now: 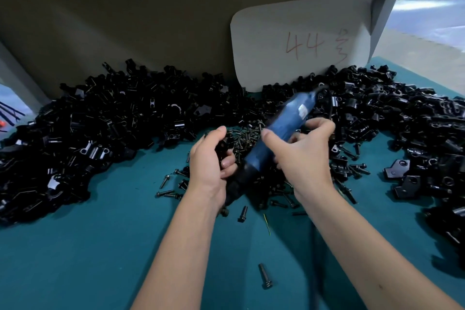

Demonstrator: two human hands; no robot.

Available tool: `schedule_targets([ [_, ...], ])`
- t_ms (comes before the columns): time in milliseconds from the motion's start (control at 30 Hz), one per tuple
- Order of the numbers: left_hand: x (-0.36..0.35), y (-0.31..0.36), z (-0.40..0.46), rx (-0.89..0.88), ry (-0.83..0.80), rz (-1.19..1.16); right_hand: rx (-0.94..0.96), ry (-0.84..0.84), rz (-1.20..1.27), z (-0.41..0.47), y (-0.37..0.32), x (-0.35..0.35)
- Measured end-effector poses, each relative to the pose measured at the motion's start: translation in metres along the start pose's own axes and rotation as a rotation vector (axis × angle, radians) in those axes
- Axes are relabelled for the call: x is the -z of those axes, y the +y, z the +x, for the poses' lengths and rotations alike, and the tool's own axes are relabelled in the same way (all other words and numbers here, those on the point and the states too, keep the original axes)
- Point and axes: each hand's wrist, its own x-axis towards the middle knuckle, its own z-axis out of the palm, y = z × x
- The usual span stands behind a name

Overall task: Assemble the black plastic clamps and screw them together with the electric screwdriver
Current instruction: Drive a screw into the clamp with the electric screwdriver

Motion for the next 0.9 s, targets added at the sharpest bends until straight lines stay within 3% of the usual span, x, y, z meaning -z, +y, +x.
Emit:
schedule_targets([
  [100, 0.007, 0.007, 0.002, 0.024, -0.050, -0.059, 0.049, 0.016, 0.351, 0.000, -0.014, 0.005],
  [233, 0.015, 0.011, 0.004, 0.084, -0.077, -0.073, 0.039, -0.005, 0.562, 0.000, -0.033, 0.010],
  [433, 0.013, 0.007, 0.001, 0.123, -0.103, 0.103, 0.019, -0.017, 0.877, 0.008, -0.063, 0.008],
  [667, 0.008, 0.001, -0.003, -0.050, -0.172, 0.421, 0.068, 0.209, 0.904, 0.023, -0.081, 0.013],
  [900, 0.007, -0.001, -0.003, -0.071, -0.167, 0.585, 0.122, 0.224, 0.892, 0.029, -0.076, 0.018],
])
